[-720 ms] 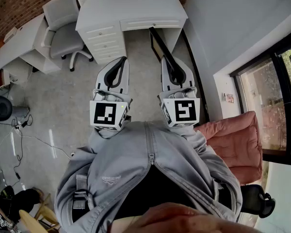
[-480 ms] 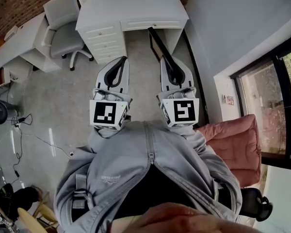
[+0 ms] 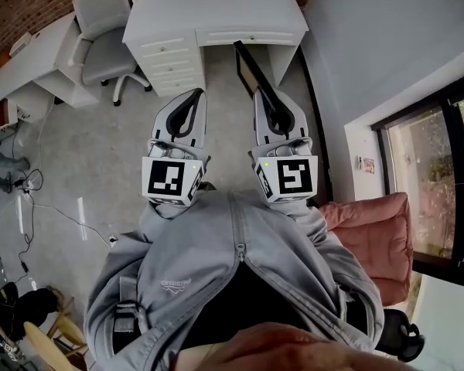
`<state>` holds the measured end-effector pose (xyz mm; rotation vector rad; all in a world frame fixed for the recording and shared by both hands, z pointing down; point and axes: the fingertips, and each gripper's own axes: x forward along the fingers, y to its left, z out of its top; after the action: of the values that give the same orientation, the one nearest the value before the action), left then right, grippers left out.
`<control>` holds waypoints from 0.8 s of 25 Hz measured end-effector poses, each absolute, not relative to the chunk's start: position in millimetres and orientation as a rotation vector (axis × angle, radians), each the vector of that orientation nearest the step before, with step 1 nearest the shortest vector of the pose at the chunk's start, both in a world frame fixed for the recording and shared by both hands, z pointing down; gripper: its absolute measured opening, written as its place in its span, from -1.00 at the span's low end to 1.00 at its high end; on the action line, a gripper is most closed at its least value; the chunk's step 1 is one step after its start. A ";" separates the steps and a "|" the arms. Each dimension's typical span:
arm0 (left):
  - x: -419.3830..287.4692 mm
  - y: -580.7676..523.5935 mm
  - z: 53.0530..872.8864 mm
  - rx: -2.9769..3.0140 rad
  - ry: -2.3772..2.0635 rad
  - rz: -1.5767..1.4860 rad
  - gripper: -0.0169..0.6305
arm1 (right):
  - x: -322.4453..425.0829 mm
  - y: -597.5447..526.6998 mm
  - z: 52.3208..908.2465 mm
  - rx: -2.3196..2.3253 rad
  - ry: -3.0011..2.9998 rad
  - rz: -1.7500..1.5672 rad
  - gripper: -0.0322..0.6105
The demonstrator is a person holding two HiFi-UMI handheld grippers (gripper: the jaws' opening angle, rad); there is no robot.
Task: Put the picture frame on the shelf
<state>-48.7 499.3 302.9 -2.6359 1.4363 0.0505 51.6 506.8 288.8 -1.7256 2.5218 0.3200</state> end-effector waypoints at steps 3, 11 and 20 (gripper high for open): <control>-55.5 487.1 305.8 -2.644 1.452 0.052 -0.92 | 46.7 496.5 291.1 -1.728 2.527 0.310 -0.79; -62.2 424.0 319.5 -2.679 1.435 0.071 -0.92 | 41.5 437.4 304.4 -1.771 2.521 0.293 -0.79; -78.1 308.9 318.9 -2.692 1.437 0.064 -0.92 | 30.0 319.6 303.5 -1.798 2.512 0.268 -0.79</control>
<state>-78.1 308.9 318.9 -2.6924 1.4375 0.0635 30.0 319.6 303.5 -1.7980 2.5117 0.2683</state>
